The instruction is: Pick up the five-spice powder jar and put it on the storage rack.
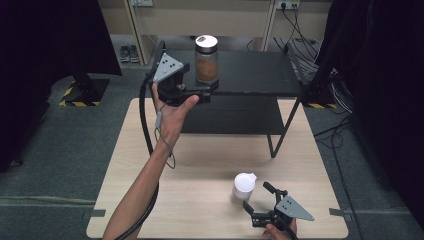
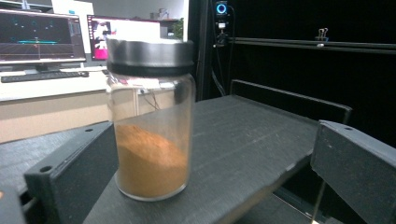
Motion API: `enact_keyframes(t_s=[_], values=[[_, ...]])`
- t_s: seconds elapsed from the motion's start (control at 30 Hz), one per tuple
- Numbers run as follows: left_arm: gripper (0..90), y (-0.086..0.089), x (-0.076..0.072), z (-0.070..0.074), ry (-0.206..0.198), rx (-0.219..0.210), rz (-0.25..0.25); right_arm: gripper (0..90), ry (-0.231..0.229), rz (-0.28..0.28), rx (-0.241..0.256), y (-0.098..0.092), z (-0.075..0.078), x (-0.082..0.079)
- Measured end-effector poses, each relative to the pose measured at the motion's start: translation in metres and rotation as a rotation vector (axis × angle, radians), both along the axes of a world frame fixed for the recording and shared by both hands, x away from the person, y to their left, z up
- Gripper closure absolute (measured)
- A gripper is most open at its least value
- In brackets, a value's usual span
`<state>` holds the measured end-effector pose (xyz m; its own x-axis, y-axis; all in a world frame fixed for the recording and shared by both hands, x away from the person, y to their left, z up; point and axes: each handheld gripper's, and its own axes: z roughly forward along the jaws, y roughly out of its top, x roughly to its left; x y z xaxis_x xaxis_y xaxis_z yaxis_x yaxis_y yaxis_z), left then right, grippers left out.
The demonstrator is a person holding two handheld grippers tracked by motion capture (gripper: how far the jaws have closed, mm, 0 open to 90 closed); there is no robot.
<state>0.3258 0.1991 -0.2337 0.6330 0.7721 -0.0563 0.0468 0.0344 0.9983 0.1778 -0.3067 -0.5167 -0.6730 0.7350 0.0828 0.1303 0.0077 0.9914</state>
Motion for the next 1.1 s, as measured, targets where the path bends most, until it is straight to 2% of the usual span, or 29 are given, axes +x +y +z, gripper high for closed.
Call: enact_keyframes(t_s=[0.27, 0.57, 0.77, 0.83, 0.97, 1.1], values=[[0.1, -0.002, -0.018, -0.022, -0.037, 0.027, 0.009, 0.4, 0.001, 0.001, 0.001, 0.000, 0.000, 0.000], [0.1, -0.003, -0.038, -0.052, -0.059, 0.003, 0.003, 0.4, -0.002, 0.002, -0.002, 0.000, 0.000, 0.000], [0.1, -0.003, -0.049, -0.075, -0.049, -0.015, 0.018, 0.4, -0.001, 0.003, -0.002, 0.000, 0.000, 0.000], [0.1, 0.001, -0.051, -0.085, -0.033, -0.044, 0.002, 0.4, -0.002, 0.003, -0.003, 0.000, 0.000, 0.000], [0.1, 0.004, -0.059, -0.102, -0.018, -0.064, -0.010, 0.4, 0.002, 0.003, 0.000, 0.000, 0.000, 0.000], [0.1, -0.001, -0.070, -0.118, -0.019, -0.028, 0.019, 0.4, -0.002, 0.005, -0.004, 0.000, 0.000, 0.000]])
